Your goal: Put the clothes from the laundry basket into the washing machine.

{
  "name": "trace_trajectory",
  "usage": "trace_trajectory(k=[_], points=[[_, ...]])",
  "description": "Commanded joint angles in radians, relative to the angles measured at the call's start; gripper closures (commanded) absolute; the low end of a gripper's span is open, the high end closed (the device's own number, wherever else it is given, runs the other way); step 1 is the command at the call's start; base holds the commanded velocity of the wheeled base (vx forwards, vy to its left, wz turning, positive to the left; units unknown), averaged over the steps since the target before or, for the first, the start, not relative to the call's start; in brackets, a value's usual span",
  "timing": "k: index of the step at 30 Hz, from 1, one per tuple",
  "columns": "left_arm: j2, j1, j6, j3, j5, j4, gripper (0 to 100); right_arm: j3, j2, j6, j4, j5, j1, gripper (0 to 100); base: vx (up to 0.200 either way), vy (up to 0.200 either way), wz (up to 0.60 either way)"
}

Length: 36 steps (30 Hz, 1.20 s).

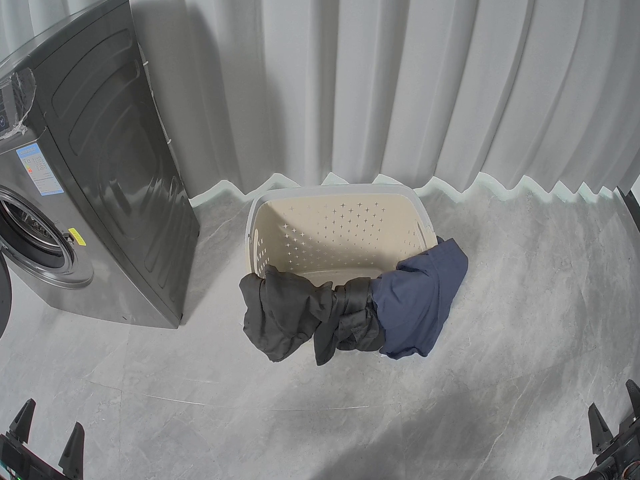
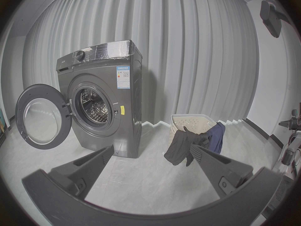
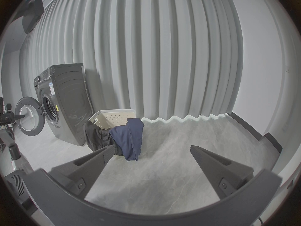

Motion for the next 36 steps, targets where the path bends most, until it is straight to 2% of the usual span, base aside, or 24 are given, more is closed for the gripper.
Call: trace_trajectory(k=[1, 28, 32, 36], points=[[-0.013, 0.0, -0.001, 0.015, 0.0, -0.001, 0, 0.005, -0.016, 0.0, 0.0, 0.0, 0.0, 0, 0.2, 0.0, 0.0], [-0.013, 0.0, -0.001, 0.015, 0.0, 0.001, 0, 0.005, -0.016, -0.001, 0.002, 0.002, 0.0, 0, 0.0, 0.0, 0.0], [-0.013, 0.0, -0.001, 0.015, 0.0, -0.001, 0, 0.005, -0.016, 0.002, 0.0, -0.001, -0.001, 0, 0.15, 0.0, 0.0], [-0.013, 0.0, -0.001, 0.015, 0.001, 0.001, 0, -0.025, -0.016, 0.0, -0.046, -0.004, -0.003, 0, 0.0, 0.0, 0.0]])
